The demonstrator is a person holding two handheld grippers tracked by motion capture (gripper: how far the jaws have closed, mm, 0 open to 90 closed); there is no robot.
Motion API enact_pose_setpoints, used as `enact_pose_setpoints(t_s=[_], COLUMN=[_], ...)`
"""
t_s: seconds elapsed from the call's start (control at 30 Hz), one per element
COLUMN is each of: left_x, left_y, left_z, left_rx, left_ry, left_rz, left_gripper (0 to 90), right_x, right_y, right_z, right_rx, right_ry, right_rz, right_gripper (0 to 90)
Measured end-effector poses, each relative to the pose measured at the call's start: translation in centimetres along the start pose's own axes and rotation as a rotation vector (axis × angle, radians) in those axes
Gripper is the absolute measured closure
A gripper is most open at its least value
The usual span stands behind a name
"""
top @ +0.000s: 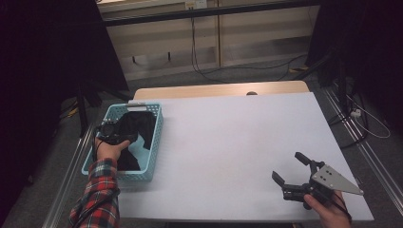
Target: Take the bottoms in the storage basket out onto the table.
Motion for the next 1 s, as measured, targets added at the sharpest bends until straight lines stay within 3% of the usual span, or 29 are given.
enact_pose_setpoints(t_s=[0.03, 0.1, 0.23, 0.3, 0.37, 0.4, 0.47, 0.67, 0.77, 0.9, 0.97, 1.0], left_x=[-0.2, 0.0, 0.2, 0.2, 0.3, 0.2, 0.1, 0.1, 0.2, 0.3, 0.5, 0.8], left_y=[-0.1, 0.1, 0.3, 0.3, 0.2, 0.0, 0.0, -0.2, -0.2, -0.3, -0.5, -0.5], left_z=[-0.1, -0.1, -0.2, -0.1, -0.1, -0.1, -0.1, -0.2, -0.2, 0.1, 0.5, 0.8], left_rx=[-0.027, -0.026, -0.052, -0.068, -0.078, -0.087, -0.078, -0.07, -0.062, -0.04, -0.028, -0.004], left_ry=[0.014, -0.002, 0.01, 0.02, 0.018, 0.02, -0.009, -0.017, -0.012, -0.056, -0.058, -0.08], left_rz=[0.001, 0.035, 0.08, 0.097, 0.109, 0.112, 0.105, 0.088, 0.084, 0.055, 0.035, 0.03], left_gripper=[22.5, 25.3, 37.8, 40.1, 51.7, 51.7, 61.5, 78.3, 81.8, 83.8, 84.7, 84.7], right_x=[0.0, 0.0, 0.0, 0.0, 0.1, 0.1, 0.1, 0.0, 0.0, 0.0, 0.0, 0.0], right_y=[0.0, 0.1, 0.0, 0.0, -0.1, -0.1, -0.1, -0.1, -0.1, 0.0, 0.1, 0.1], right_z=[0.0, 0.0, 0.0, 0.0, 0.0, 0.0, 0.0, 0.0, 0.0, 0.0, 0.0, 0.0], right_rx=[0.0, 0.0, 0.003, 0.002, 0.001, 0.001, 0.002, 0.004, 0.001, 0.003, 0.004, 0.004], right_ry=[0.001, 0.002, 0.002, 0.002, 0.003, 0.003, 0.002, 0.003, 0.001, -0.002, 0.001, 0.001], right_rz=[0.001, 0.003, 0.003, 0.003, 0.0, 0.0, -0.001, -0.001, 0.0, 0.002, 0.002, 0.002], right_gripper=[0.9, 0.9, 0.9, 0.9, 0.9, 0.9, 0.9, 0.9, 1.0, 1.0, 1.0, 1.0])
Point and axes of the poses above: each handheld gripper's, and its own axes: y roughly forward along the jaws, z roughly out of its top, x roughly to its right, the point moved 2 cm from there along y, roughly forward along the jaws, and after that the axes turned 8 degrees about y, right-handed, at the moved point
